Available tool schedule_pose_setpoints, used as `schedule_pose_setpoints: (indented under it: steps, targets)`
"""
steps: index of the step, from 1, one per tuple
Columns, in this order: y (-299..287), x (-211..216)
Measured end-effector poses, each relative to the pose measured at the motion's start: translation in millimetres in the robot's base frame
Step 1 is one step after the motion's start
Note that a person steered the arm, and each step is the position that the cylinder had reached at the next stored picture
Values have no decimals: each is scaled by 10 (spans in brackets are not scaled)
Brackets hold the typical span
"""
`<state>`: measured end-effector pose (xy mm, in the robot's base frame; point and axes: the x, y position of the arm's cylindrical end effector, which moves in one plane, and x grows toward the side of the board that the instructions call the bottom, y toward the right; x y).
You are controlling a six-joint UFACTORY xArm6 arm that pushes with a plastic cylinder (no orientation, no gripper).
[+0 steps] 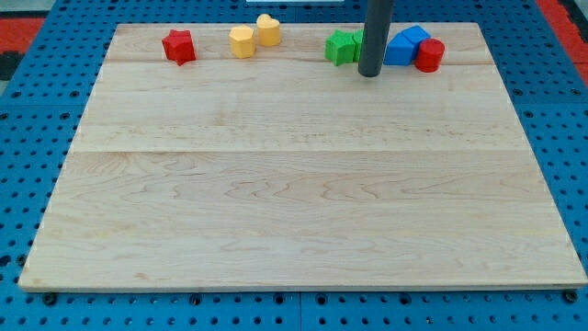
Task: Separate the green blocks from each other
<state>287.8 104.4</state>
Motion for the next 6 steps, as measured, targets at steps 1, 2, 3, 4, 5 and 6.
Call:
schedule_pose_setpoints:
  steps: [1,2,3,4,5,6]
  targets:
    - [7,-326]
    - [-70,-553]
    - [-13,-570]
    - [253,-753]
    - [370,-787]
    - [542,-959]
